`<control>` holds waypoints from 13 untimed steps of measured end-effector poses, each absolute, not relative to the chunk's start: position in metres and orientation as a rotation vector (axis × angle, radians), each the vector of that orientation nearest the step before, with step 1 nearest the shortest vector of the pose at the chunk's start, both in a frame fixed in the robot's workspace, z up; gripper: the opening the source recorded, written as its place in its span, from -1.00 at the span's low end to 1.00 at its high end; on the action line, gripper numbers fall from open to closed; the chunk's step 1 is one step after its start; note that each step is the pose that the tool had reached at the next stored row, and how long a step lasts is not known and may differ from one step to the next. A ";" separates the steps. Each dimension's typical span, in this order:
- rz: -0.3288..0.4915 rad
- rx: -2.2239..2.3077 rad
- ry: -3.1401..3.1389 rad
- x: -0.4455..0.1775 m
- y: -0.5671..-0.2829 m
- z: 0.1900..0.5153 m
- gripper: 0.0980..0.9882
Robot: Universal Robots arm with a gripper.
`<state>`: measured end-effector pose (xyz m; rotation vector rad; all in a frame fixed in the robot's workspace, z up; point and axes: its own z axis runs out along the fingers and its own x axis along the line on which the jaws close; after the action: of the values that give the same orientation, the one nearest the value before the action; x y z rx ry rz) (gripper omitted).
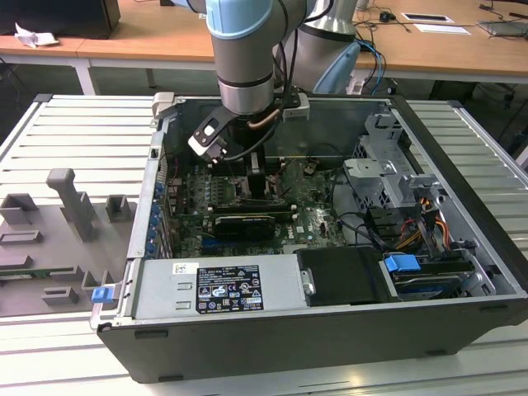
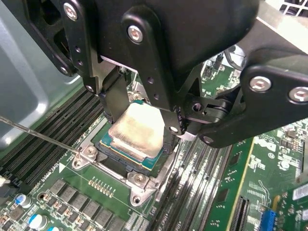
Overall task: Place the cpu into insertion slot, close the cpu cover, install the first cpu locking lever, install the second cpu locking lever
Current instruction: 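Place the cpu into insertion slot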
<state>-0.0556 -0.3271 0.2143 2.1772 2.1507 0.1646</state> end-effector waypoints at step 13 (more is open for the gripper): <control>0.149 2.183 2.161 -0.051 -0.324 0.207 -0.03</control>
<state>-0.0506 -0.3241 0.2067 2.1826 2.1610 0.1490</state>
